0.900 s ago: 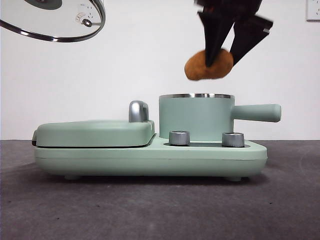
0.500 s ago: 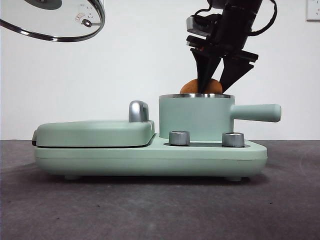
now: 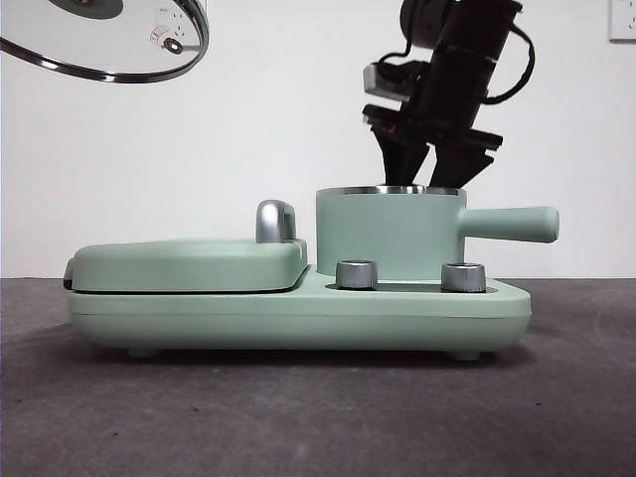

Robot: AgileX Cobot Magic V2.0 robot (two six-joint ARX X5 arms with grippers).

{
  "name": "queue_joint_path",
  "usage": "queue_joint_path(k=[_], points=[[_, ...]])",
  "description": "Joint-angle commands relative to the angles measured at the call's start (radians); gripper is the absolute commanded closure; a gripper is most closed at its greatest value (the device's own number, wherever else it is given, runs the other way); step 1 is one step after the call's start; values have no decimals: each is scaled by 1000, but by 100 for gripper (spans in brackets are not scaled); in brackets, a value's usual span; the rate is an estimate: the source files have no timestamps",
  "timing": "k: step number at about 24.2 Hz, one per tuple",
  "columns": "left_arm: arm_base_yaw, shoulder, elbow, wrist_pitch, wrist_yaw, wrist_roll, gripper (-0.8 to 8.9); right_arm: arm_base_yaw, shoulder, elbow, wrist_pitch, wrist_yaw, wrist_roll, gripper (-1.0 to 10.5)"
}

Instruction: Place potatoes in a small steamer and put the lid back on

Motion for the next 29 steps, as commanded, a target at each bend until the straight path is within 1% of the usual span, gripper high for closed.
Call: queue_joint_path(k=[1,4,6,12,15,17,18,20,21,26,29], points=[[-3,-2,15,34,2,3,798,5,24,26,8,-2,-12,725],[-3,-2,15,34,2,3,798,4,26,26,6,-1,-12,717],[-3,-2,15,34,2,3,798,5,26,26,7,0,-16,650],[-3,-2,15,34,2,3,798,5,23,38,2,-3,-15,615],[-3,-2,15,34,2,3,798,6,-31,80,-35,-3,-15,615],[-3,-2,15,34,2,3,798,10,-105,80,-64,-3,-7,640],[-3,-2,15,34,2,3,798,10,-147,80,-96,-3,-8,681],[-3,-2,15,34,2,3,798,19,-243,49,-127,-12,-7,692],[-4,-2,15,34,2,3,798,27,-304,9,-117,-26,-7,692],[-4,-2,15,34,2,2,798,85,-609,-257,-10,-26,-5,692],[-8,0,15,35,3,0,798,98,-771,-408,52,-24,27,692]])
